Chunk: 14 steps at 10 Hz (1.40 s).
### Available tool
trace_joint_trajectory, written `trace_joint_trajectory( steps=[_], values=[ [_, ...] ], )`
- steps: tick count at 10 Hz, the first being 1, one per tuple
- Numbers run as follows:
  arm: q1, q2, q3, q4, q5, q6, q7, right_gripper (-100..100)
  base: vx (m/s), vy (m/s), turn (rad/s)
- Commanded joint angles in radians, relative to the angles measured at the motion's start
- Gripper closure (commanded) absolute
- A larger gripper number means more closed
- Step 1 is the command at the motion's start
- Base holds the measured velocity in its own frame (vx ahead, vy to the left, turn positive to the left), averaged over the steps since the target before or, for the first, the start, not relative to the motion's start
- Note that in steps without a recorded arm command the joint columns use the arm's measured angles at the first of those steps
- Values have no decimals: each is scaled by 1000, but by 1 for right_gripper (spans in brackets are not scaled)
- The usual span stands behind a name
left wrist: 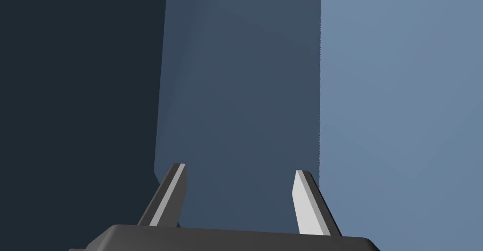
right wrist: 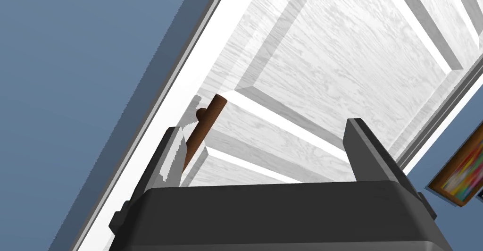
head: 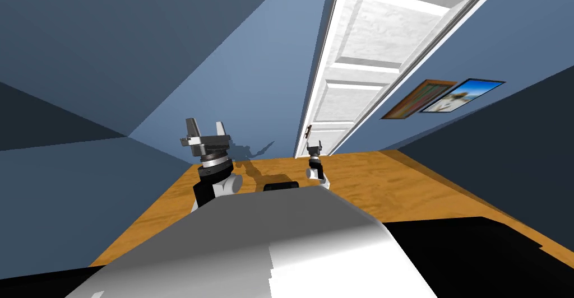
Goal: Pull the door open
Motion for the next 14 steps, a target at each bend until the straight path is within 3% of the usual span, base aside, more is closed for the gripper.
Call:
trace_joint_trajectory(
  steps=[1, 14],
  values=[
    [-11, 0, 1, 28, -9, -9, -16, -100, 22, -76, 72],
    [-137, -12, 5, 382, -185, -99, -277, -100, 18, -116, 184]
  ],
)
